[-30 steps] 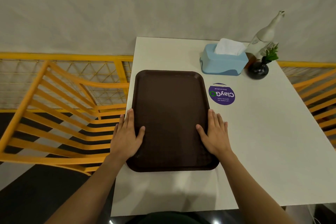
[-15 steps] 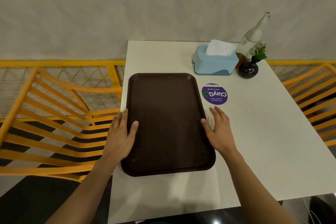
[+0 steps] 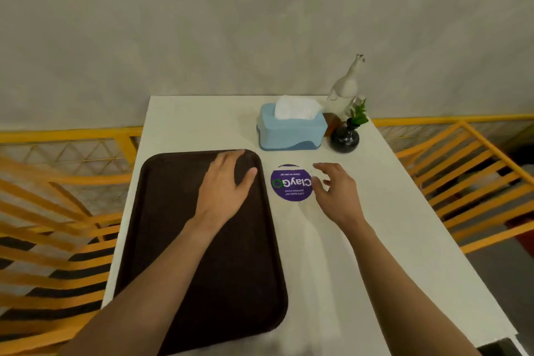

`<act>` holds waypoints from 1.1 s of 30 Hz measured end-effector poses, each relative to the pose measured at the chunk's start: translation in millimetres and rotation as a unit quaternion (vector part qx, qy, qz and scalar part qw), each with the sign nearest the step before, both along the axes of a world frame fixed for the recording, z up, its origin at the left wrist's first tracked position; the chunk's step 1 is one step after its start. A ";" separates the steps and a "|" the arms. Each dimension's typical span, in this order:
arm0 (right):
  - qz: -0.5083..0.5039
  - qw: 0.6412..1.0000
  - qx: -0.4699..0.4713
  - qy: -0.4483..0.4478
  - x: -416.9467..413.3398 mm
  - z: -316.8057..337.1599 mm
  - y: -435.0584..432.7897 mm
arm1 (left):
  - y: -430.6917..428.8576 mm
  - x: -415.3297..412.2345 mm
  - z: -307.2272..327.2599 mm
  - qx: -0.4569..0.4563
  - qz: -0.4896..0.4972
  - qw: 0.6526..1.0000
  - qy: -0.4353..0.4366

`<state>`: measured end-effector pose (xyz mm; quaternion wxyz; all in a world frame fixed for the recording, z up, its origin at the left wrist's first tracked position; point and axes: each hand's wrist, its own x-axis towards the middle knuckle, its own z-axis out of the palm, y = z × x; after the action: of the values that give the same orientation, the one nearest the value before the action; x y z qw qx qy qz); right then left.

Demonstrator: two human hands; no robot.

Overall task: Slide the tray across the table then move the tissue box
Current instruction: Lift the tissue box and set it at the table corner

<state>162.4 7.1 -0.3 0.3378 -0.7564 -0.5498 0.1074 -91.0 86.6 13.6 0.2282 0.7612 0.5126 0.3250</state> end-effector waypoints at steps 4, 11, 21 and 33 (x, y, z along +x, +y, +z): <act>0.015 1.000 -0.002 0.002 74.8 -11.4 82.1 | 54.5 94.0 -12.0 -0.027 0.020 0.999 -0.018; 0.040 0.998 0.032 0.038 128.6 -21.8 158.8 | 118.5 163.8 -27.9 -0.041 0.058 0.995 -0.071; 0.037 0.988 0.050 0.140 97.8 -34.8 151.3 | 133.6 151.7 -43.6 -0.117 0.066 0.988 -0.070; 0.004 0.991 0.028 0.132 105.0 -45.3 158.6 | 137.7 153.8 -43.5 -0.133 0.049 0.981 -0.136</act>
<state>267.4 165.6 -45.5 0.4277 -0.7236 -0.5065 0.1923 62.7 224.4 -29.9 0.3784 0.6471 0.5521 0.3649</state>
